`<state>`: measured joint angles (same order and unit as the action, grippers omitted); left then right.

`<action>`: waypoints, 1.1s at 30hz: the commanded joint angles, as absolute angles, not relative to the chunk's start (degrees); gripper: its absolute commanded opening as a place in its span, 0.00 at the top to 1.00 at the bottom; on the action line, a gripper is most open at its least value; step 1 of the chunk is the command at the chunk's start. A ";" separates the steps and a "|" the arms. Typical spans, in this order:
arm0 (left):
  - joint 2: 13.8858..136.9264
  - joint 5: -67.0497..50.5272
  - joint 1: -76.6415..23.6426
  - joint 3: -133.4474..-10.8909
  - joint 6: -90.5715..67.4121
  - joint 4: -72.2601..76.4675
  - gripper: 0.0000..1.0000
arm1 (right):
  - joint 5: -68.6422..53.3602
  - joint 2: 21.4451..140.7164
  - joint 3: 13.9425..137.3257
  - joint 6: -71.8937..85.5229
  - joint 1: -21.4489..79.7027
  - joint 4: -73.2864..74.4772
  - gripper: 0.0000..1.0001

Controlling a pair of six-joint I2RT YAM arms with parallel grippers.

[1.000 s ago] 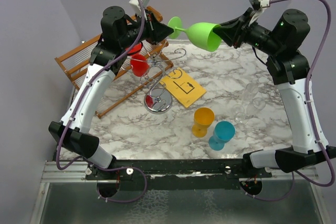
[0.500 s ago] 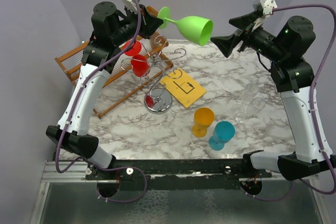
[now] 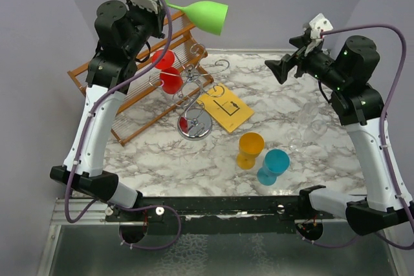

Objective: Place the wine glass upside down on the wine glass rack

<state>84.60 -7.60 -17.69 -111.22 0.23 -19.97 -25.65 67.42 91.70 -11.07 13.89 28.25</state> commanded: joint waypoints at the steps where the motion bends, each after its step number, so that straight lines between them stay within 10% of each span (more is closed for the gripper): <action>1: 83.42 3.84 -17.65 -112.61 13.15 -17.87 1.00 | -23.59 66.38 84.70 -17.03 14.06 28.34 0.00; 33: 94.43 30.32 -28.06 -109.58 53.69 -10.13 1.00 | -24.89 59.60 62.51 -20.17 13.97 16.79 0.00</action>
